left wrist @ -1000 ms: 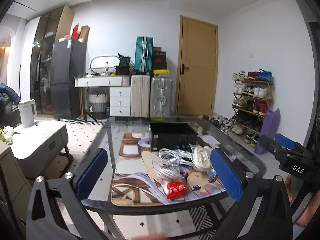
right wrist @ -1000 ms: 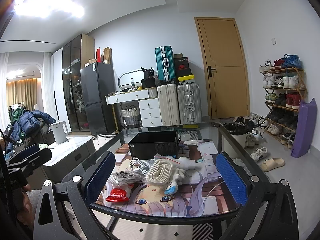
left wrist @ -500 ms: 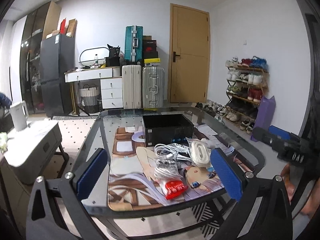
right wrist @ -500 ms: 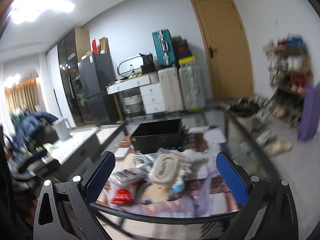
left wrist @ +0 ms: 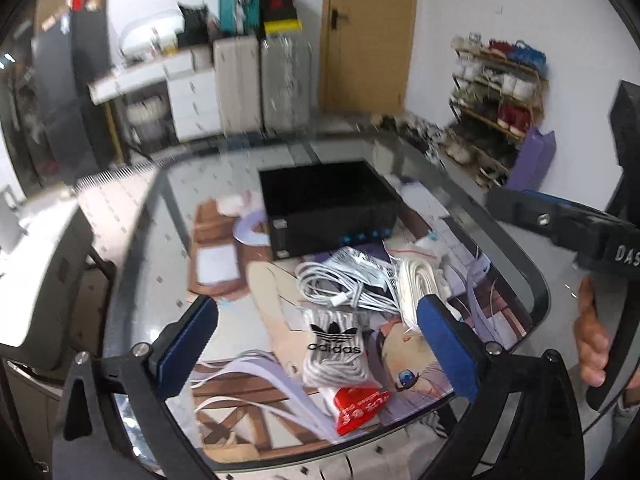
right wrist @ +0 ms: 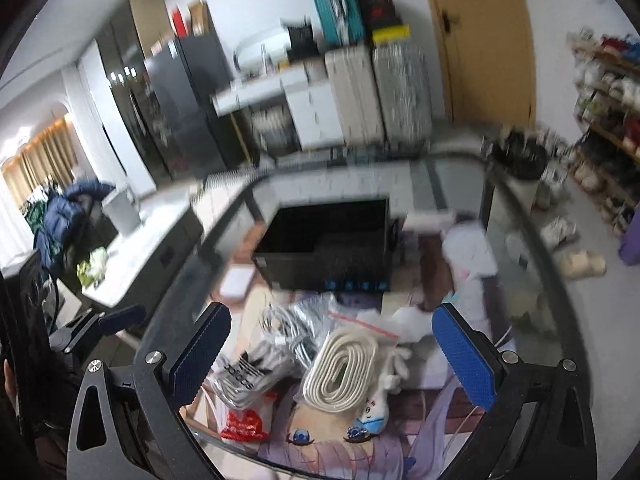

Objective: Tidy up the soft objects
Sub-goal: 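Grasp the adidas lace bag with the left tool while the right tool grasps the rope bag, then lift both bags and drop them into the black box, opening both tools, then grasp the red-and-white bag with the left tool while the right tool grasps the white plush toy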

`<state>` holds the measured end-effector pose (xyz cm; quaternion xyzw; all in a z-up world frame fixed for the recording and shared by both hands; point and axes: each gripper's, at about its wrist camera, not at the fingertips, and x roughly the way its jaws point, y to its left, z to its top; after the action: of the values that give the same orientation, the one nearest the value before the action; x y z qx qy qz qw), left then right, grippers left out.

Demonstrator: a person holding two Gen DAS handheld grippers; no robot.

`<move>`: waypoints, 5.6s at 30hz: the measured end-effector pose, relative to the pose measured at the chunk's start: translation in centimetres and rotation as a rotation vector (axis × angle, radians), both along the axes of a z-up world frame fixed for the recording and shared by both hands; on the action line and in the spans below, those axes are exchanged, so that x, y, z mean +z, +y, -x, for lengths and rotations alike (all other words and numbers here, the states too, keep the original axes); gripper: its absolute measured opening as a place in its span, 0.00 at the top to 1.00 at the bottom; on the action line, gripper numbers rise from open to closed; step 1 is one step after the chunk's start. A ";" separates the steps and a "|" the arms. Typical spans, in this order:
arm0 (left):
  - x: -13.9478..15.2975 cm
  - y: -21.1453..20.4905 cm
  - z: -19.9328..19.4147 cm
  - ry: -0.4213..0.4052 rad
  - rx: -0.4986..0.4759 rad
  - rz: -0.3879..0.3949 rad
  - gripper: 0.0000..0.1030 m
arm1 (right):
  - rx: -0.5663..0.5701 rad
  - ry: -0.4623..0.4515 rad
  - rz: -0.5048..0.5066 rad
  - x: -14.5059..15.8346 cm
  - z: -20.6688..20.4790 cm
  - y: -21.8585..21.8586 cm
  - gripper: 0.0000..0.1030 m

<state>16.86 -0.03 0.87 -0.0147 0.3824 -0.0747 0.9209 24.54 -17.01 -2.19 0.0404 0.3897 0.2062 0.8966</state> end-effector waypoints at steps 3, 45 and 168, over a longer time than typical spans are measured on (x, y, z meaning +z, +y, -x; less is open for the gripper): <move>-1.1 -0.3 -2.0 0.085 -0.035 0.036 0.05 | 0.030 0.108 0.035 -2.2 -2.5 1.1 0.00; -10.2 -2.3 -4.9 0.348 -0.146 -0.060 0.59 | 0.108 0.356 0.140 -10.6 -5.6 2.3 0.60; -5.8 -2.7 -2.0 0.164 -0.327 -0.061 0.20 | 0.117 0.271 0.266 -10.3 -4.1 0.4 0.51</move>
<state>18.85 -2.74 -4.89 0.0696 0.4557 -0.2103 0.8621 28.63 -16.63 -12.52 -0.0736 0.5324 0.1975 0.8198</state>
